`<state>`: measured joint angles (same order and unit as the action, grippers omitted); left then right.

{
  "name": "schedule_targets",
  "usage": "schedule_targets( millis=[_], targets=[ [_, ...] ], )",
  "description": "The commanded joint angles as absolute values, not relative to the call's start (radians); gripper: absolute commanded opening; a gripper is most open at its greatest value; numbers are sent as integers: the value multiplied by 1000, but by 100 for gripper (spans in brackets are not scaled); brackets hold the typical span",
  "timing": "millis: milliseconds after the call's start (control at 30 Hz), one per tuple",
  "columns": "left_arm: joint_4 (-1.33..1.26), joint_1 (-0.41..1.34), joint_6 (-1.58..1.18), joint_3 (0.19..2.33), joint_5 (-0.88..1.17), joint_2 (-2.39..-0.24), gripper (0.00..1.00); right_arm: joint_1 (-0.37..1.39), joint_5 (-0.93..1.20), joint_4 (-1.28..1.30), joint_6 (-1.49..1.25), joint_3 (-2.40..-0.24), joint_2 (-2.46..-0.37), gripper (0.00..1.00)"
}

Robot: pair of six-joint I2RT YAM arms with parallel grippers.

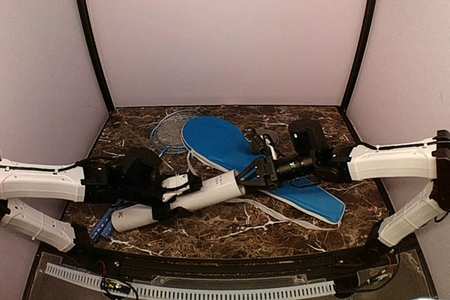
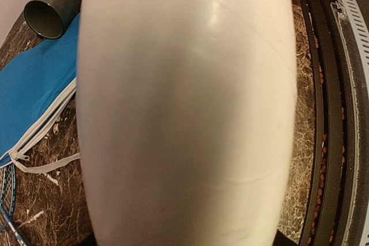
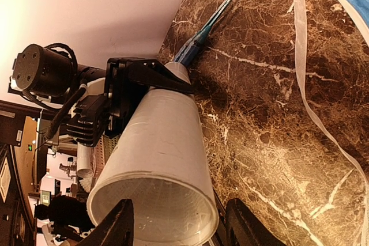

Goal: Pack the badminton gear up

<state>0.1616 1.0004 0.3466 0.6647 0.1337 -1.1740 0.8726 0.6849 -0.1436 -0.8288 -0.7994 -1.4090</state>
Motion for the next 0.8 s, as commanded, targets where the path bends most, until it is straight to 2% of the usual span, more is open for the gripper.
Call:
schedule_targets(
  millis=[0,200,333,500,767],
  targets=[
    [-180,1014,264,694,232,-1145,63,936,603,-22,-774,-804,-1416,54],
    [-93,1014,278,705,253,-1206,63,785,419,260,-627,-900,-1241,59],
    [-47,1015,280,739,288,-1283,63,646,433,360,-555,-936,-1130,64],
    [-4,1017,281,796,329,-1370,63,560,397,439,-495,-981,-1062,69],
    [105,1099,267,940,318,-1538,63,483,115,463,-471,-945,-1051,70]
  ],
)
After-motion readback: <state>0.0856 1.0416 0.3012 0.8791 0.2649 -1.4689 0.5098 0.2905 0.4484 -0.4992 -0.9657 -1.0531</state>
